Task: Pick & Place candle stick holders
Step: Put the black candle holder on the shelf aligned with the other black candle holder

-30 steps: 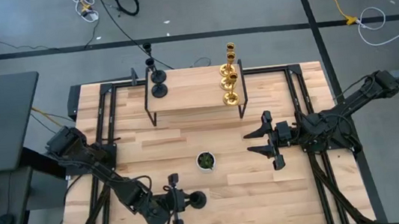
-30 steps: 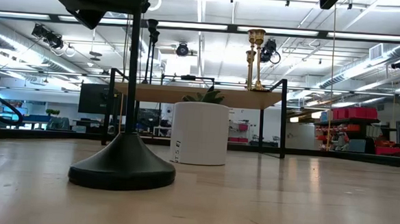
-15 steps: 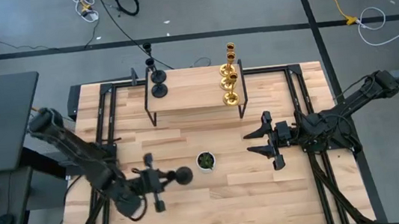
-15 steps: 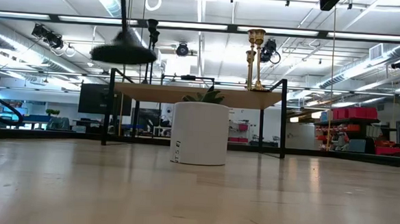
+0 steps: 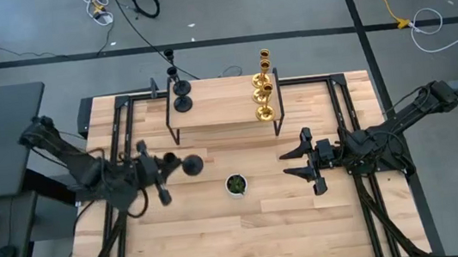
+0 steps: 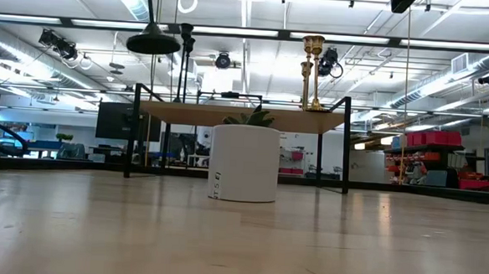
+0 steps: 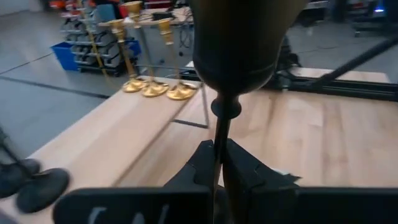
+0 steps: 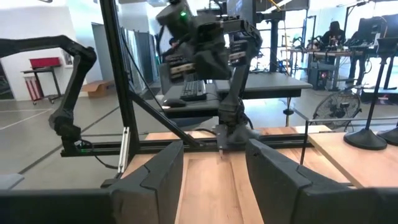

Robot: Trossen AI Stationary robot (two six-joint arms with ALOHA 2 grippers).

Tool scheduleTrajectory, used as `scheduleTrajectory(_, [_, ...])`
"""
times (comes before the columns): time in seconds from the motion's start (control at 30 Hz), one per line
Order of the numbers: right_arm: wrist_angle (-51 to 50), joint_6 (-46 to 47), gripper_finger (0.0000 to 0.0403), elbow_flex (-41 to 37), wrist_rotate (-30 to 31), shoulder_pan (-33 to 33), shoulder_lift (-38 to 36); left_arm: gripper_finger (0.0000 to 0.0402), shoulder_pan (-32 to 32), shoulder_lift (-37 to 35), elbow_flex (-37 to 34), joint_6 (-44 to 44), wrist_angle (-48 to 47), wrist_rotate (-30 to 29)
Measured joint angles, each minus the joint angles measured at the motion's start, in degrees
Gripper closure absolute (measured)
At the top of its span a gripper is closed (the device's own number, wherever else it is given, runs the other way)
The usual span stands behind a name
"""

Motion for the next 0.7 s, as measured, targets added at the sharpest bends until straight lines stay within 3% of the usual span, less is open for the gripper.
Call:
scheduleTrajectory(0.27, [0.0, -0.1, 0.0227, 0.0, 0.0, 0.0, 0.0, 0.0391, 10.1, -4.1, 0.0, 3.4, -3.4, 5.6])
scheduleTrajectory(0.7, [0.1, -0.1, 0.0227, 0.0, 0.0, 0.0, 0.0, 0.0389, 26.9, -4.3, 0.0, 9.3, -3.4, 15.0])
